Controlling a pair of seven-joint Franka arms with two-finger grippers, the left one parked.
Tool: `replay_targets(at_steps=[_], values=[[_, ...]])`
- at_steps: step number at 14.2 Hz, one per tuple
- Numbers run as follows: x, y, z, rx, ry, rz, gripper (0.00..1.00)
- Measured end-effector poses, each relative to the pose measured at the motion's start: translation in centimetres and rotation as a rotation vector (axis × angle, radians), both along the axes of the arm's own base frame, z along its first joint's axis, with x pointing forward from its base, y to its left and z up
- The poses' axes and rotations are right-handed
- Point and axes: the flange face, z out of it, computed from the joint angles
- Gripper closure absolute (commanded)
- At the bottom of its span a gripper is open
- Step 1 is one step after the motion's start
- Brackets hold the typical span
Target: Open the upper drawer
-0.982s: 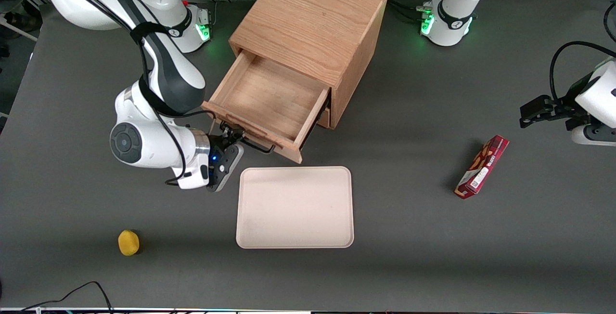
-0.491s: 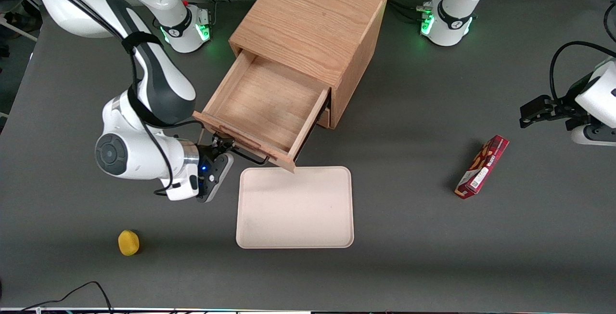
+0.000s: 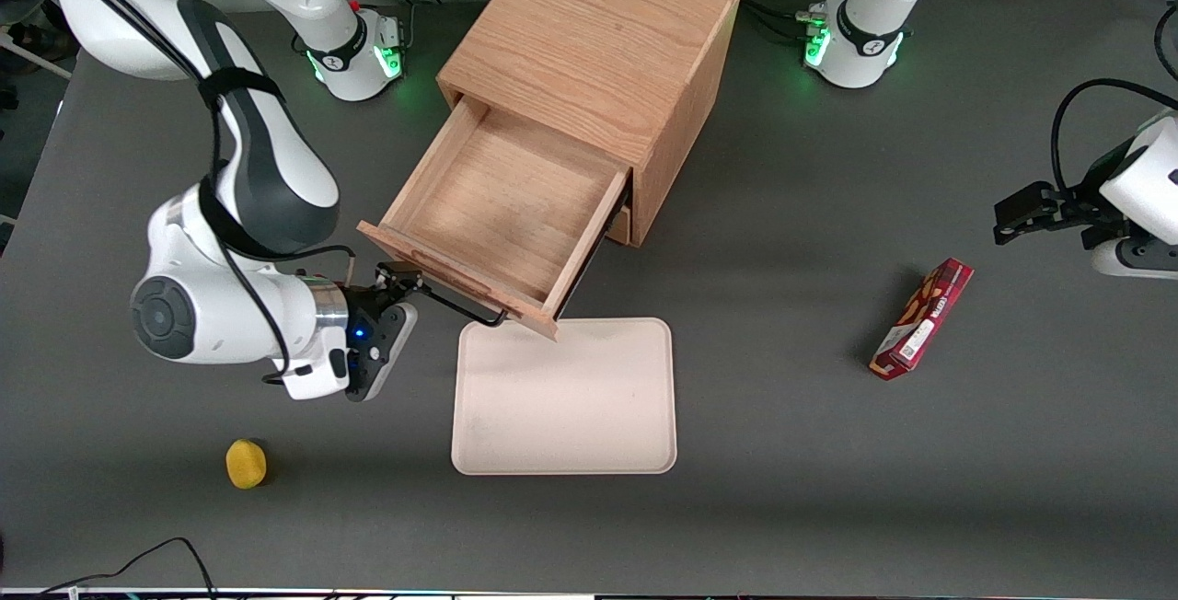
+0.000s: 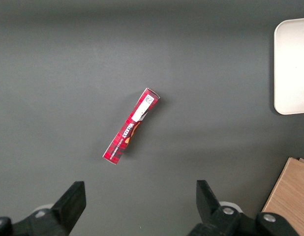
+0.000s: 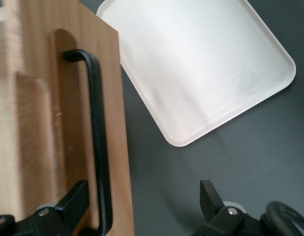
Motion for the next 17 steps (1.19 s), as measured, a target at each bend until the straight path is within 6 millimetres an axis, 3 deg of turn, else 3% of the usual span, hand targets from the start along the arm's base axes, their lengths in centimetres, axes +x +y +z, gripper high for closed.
replay_targets(at_steps=[5,9,11,14,17], values=[[-1.3,0.0,9.1,-0.007,-0.057,-0.051,0.0],[-6.2,3.9,17.2,-0.058,-0.039,-0.321,0.0],[-8.6,4.5,20.6,-0.107,-0.028,-0.494,0.0],[-9.2,1.0,24.0,-0.236,-0.118,-0.796,0.0],[-9.5,-5.1,25.3,-0.331,-0.102,-0.93,0.0]])
